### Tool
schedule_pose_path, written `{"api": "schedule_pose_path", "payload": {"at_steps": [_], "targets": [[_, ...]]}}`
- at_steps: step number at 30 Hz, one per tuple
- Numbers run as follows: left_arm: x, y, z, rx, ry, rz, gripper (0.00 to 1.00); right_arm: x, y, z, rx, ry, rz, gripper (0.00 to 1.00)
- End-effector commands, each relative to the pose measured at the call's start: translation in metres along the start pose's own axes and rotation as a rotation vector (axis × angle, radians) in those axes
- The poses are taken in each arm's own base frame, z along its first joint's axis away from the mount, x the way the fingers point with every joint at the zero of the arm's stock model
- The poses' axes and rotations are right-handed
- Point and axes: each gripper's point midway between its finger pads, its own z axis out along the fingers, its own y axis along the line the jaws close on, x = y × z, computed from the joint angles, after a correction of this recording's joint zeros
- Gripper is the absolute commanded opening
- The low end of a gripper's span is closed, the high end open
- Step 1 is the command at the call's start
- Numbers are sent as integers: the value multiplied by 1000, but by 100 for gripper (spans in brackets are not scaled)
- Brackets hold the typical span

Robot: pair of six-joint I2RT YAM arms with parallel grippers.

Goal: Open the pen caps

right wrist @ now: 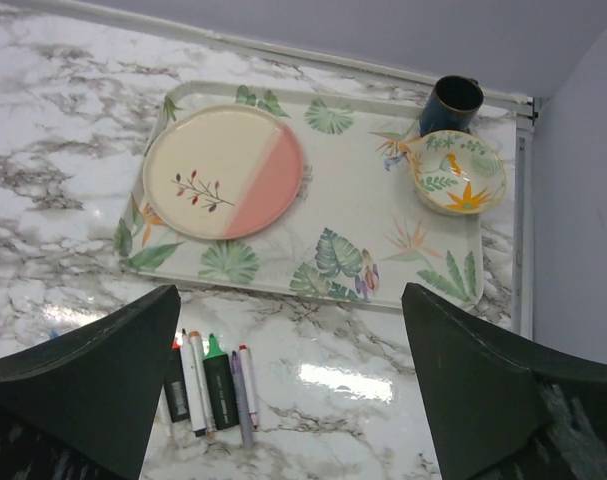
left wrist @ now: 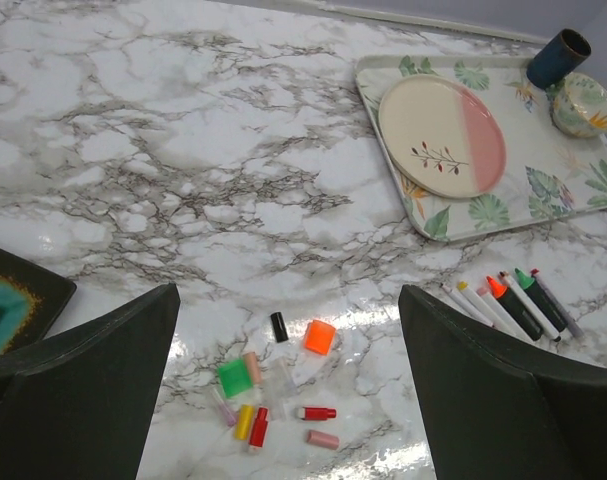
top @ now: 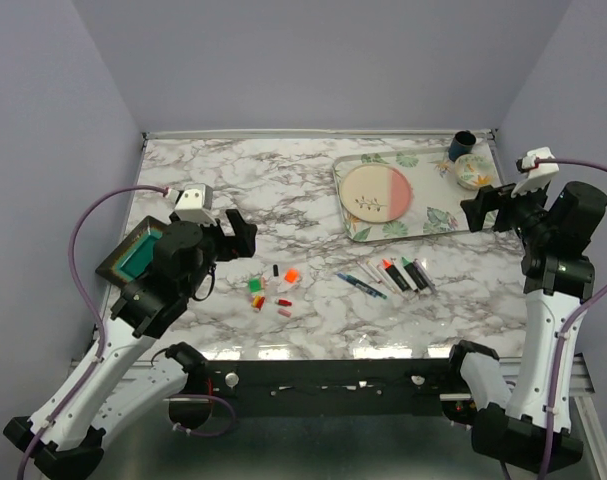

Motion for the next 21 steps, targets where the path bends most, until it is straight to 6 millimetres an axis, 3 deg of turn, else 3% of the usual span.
{"api": "schedule_pose_path", "payload": {"at_steps": [1, 8, 21], "targets": [[-15, 8, -9, -48, 10, 87, 99, -24, -8, -12, 87, -58, 88, 100], [-29, 9, -11, -73, 9, 128, 99, -39, -16, -24, 187, -109, 231, 100], [-37, 2, -9, -63, 27, 129, 99, -42, -17, -37, 227, -118, 203, 100]]}}
